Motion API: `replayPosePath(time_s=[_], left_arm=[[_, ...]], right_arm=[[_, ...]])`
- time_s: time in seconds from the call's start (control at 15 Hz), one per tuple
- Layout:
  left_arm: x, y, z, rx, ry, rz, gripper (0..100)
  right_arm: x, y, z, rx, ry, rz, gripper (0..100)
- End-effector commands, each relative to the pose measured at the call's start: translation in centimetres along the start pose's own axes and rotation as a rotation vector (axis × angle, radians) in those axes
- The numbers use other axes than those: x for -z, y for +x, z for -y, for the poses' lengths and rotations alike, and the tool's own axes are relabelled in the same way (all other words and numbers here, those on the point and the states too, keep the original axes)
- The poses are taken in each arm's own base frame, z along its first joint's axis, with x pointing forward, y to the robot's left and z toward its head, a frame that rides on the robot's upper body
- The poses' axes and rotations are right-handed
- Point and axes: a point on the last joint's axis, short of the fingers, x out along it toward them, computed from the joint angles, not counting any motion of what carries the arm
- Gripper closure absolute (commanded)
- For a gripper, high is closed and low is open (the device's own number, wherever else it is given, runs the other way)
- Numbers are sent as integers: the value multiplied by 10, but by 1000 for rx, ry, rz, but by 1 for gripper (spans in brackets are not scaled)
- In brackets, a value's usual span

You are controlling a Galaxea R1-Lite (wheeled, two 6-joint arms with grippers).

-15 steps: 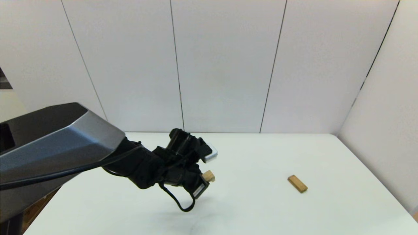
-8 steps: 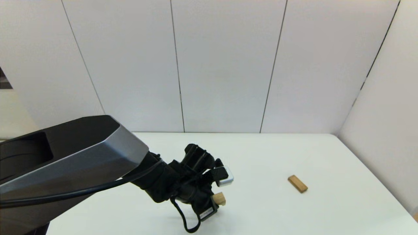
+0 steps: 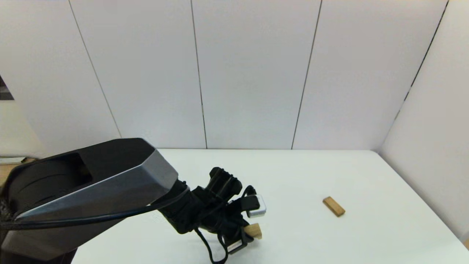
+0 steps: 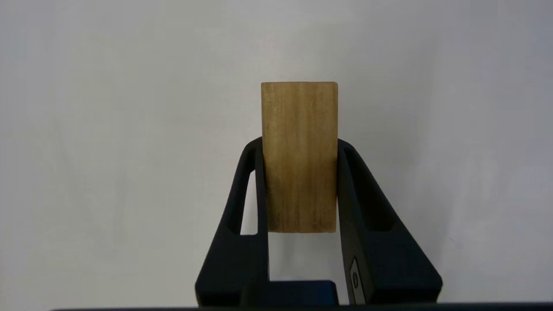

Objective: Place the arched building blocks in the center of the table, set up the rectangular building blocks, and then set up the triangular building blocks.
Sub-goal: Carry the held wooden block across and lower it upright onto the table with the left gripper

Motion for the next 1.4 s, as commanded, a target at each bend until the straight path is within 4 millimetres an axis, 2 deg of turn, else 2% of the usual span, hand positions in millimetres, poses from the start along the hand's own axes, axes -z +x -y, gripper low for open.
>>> replayPosePath(time_s=[0.07,0.6,1.0,1.4], left_arm=[[17,10,-2,29,16,-42,100],[22,0,-10,32,13,-72,100],[4,-6,-17,15,68,-49,100],[1,-18,-10,71,79,-114,100]], right_arm=[[0,0,0,-2,0,1,0],[0,0,0,0,0,1,0],[0,0,0,0,0,1,0],[0,0,0,-2,0,1,0]])
